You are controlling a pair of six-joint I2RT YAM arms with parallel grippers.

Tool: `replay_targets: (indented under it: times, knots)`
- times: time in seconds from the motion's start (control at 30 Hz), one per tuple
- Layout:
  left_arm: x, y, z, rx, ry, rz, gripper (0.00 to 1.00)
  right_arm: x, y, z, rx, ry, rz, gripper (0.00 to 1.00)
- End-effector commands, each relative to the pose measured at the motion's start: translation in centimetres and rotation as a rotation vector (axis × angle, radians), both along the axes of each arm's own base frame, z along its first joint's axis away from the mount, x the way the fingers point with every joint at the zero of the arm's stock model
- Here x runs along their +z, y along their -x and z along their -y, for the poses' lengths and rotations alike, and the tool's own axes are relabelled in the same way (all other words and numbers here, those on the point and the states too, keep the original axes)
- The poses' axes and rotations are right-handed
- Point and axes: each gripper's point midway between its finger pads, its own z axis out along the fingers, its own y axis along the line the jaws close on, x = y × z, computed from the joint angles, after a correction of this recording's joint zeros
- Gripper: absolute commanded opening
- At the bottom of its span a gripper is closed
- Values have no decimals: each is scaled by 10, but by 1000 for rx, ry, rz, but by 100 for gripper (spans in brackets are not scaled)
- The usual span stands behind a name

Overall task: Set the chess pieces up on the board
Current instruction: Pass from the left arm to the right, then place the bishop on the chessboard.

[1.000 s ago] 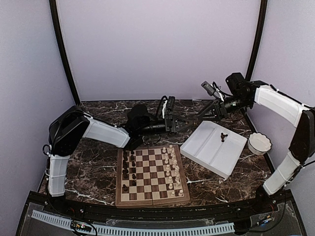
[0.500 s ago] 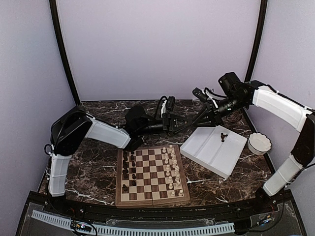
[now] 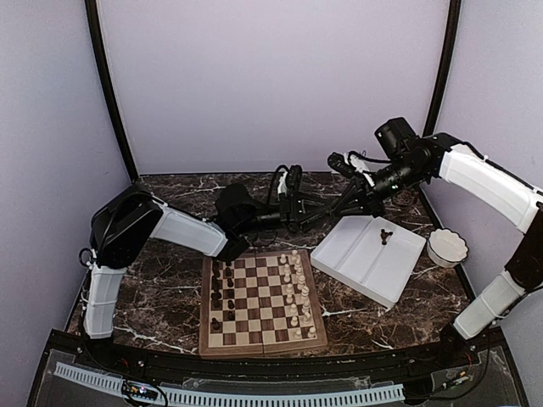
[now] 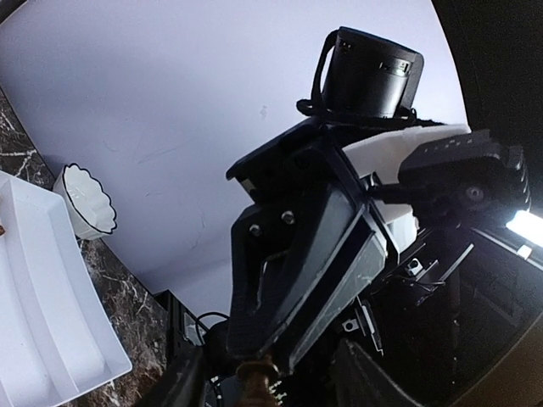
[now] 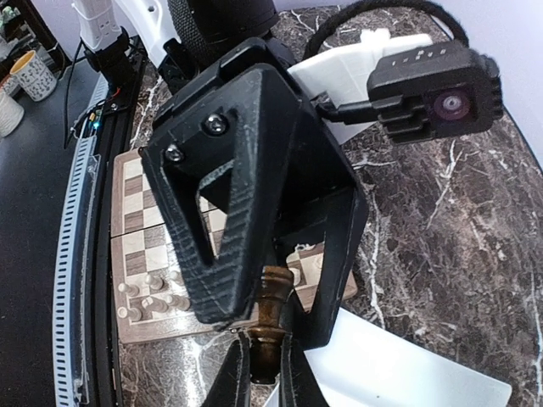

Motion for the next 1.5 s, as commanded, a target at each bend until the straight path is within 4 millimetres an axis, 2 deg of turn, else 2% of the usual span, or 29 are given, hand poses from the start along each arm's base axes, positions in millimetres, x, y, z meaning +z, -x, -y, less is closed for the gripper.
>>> replay_targets:
  times: [0.0,0.03,0.07,0.1,0.13,0.17,0.2,0.23,0.27,0.3,0.33,0.37,0.4,0.43,0.47,0.5,0.53,0.57,0.6,0.63,0.67,0.7,0.8,0.97,1.23,1.47]
  knots:
    - [47,-6,-22,81,66,84,66,17,-14,4,6,68,143,0]
    - [60,-9,-30,106,65,98,68,19,-17,5,9,82,171,0]
    - [50,-15,-32,135,8,98,68,20,-21,5,10,100,198,0]
    - [65,-18,-43,168,1,124,69,22,-24,5,14,118,224,0]
    - [49,-28,-46,215,-91,115,70,24,-27,5,19,135,250,0]
    - [68,-31,-60,258,-102,150,71,27,-28,4,31,153,274,0]
    - [48,-41,-67,321,-214,161,72,28,-29,2,45,170,292,0]
    - [67,-42,-83,377,-228,202,72,29,-28,-2,65,188,310,0]
    - [44,-51,-96,453,-354,220,74,30,-27,-5,90,207,338,0]
    - [58,-50,-115,510,-376,254,74,27,-26,-10,114,232,349,0]
    - [40,-58,-131,581,-491,266,77,24,-24,-14,137,258,364,0]
    - [36,-54,-154,624,-554,255,79,21,-18,-18,168,286,375,0]
    - [54,-54,-177,714,-562,291,83,18,-16,-22,191,322,396,0]
    - [32,-55,-196,746,-638,265,85,15,-11,-28,221,351,412,0]
    - [46,-52,-217,822,-638,289,88,13,-5,-34,251,375,431,0]
    - [30,-51,-235,853,-694,269,90,11,-1,-40,278,400,453,0]
    - [41,-47,-254,916,-696,288,92,9,6,-47,311,423,471,0]
    - [26,-46,-270,945,-752,267,93,6,11,-53,337,445,486,0]
    - [35,-45,-288,1006,-754,281,95,4,18,-60,365,464,504,0]
    - [24,-42,-299,1022,-807,271,96,0,24,-66,390,483,515,0]
    - [28,-39,-309,1046,-811,274,96,-5,31,-74,416,503,525,0]
    - [20,-36,-317,1050,-857,268,96,-9,38,-81,439,521,536,0]
    - [20,-30,-333,1077,-907,272,96,-24,58,-101,498,581,573,0]
    - [16,-22,-341,1081,-934,280,96,-59,84,-121,586,696,587,0]
    - [2,-12,-357,1090,-1022,287,96,-104,107,-148,667,822,558,0]
    - [2,1,-369,1091,-1055,330,96,-143,110,-157,694,920,555,1]
